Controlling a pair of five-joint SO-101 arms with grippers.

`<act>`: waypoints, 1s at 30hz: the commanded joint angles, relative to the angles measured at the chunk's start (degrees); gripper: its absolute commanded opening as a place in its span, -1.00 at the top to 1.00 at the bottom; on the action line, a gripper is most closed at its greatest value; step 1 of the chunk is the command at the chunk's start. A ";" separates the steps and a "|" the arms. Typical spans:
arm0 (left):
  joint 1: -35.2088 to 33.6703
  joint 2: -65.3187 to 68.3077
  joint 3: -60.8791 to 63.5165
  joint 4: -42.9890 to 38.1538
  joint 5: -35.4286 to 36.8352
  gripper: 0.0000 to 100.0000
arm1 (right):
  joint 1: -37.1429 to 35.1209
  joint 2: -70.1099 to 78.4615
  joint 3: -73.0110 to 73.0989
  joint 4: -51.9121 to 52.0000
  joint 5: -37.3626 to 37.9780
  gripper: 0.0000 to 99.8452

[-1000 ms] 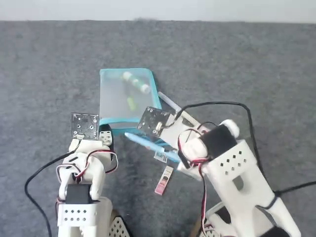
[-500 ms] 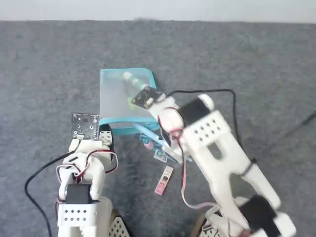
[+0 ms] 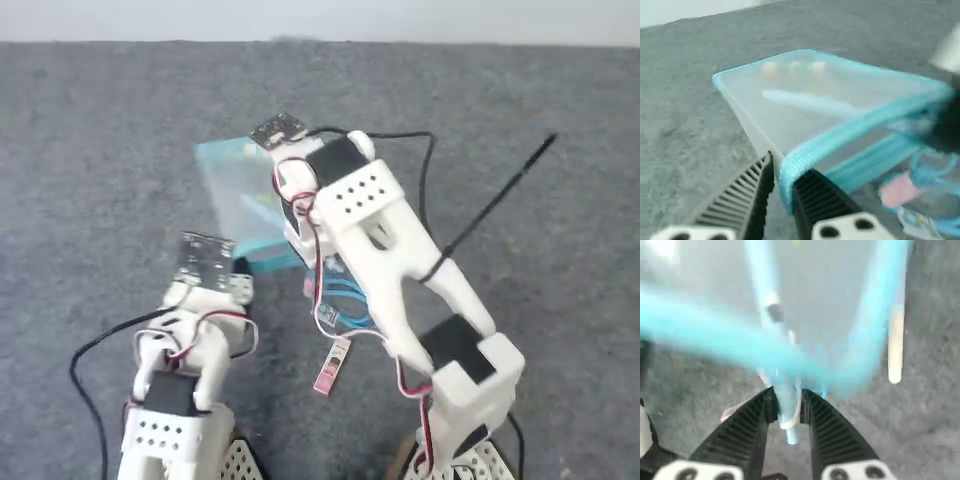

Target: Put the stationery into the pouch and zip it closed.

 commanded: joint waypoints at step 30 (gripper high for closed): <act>-16.44 -0.62 -3.82 -4.57 6.24 0.98 | 3.82 -31.52 31.03 -10.42 5.36 0.45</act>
